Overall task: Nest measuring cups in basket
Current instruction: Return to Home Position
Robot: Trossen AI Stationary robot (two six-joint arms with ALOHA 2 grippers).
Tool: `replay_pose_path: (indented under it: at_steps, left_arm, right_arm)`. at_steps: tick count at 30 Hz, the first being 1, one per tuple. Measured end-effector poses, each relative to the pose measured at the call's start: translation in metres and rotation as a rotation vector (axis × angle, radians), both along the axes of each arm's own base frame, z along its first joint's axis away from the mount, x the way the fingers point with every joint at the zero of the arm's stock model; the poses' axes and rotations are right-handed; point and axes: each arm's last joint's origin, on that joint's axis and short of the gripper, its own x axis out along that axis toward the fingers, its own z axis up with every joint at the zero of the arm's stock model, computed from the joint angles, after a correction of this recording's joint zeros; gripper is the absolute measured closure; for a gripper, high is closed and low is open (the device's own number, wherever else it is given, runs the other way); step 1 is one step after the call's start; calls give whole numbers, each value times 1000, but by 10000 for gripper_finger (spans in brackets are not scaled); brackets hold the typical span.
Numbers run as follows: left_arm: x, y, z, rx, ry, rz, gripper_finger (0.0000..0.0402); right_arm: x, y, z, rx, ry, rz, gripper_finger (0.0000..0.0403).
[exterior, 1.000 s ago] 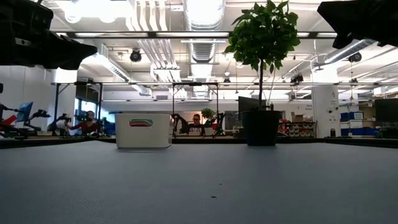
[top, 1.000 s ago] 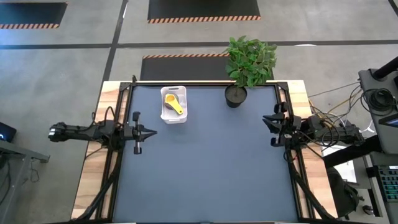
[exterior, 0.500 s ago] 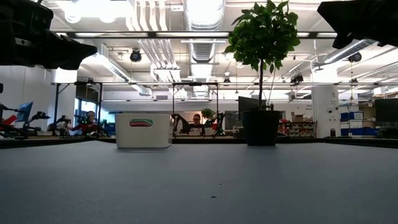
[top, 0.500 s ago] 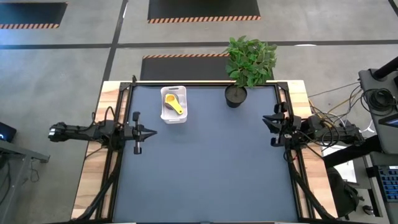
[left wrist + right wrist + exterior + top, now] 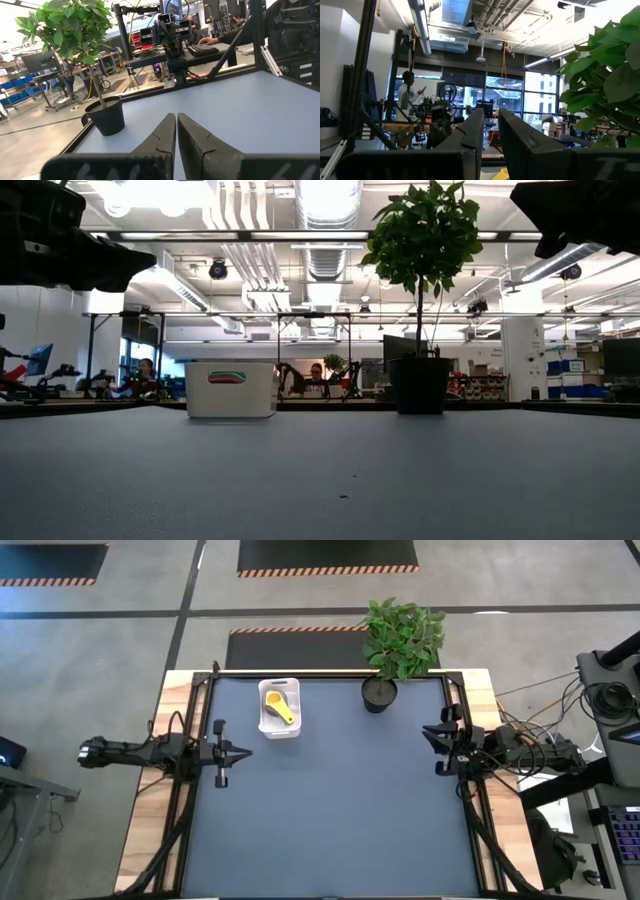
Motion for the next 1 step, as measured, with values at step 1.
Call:
replay_pose_path:
  at_steps: [1]
  left_arm:
    - [0,0,0,0,0,0,402]
  right_arm:
    - [0,0,0,0,0,0,355]
